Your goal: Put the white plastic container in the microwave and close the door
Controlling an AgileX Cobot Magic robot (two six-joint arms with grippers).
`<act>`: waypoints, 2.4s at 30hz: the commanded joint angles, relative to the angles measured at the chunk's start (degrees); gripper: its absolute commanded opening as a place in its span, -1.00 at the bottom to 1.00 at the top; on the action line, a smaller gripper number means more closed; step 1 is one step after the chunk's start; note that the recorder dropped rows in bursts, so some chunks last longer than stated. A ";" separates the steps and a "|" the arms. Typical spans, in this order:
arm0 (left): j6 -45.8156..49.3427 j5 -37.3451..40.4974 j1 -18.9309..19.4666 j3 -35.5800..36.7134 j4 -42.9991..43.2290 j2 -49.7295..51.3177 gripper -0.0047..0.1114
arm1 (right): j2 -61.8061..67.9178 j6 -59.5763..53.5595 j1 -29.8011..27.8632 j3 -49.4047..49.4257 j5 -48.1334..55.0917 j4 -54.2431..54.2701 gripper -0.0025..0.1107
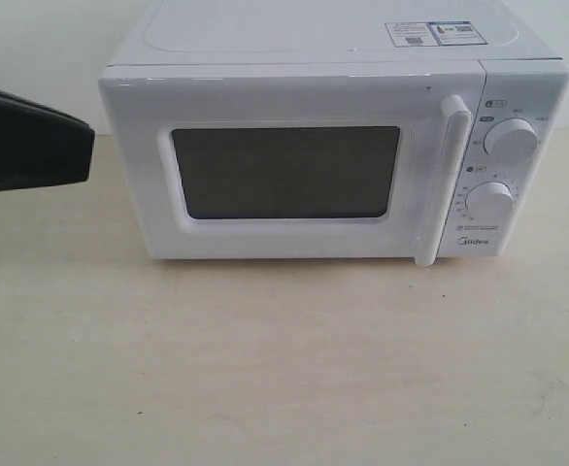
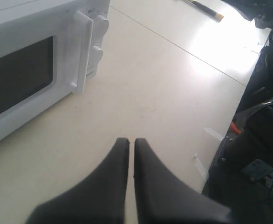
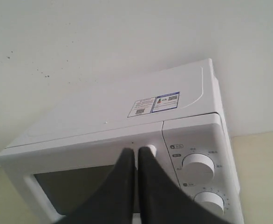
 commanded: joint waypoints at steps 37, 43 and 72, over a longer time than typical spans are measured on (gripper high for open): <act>1.56 -19.73 30.89 25.45 26.80 -48.26 -0.84 | -1.98 -1.23 0.23 0.34 -1.65 0.33 -0.96; 0.86 -36.28 33.78 37.33 25.90 -48.26 -0.84 | -1.98 -1.23 0.23 0.12 -1.77 0.33 -0.96; -6.42 -32.82 34.16 51.61 25.95 -48.26 -0.84 | -1.98 -1.23 0.23 0.12 -1.77 0.33 -0.96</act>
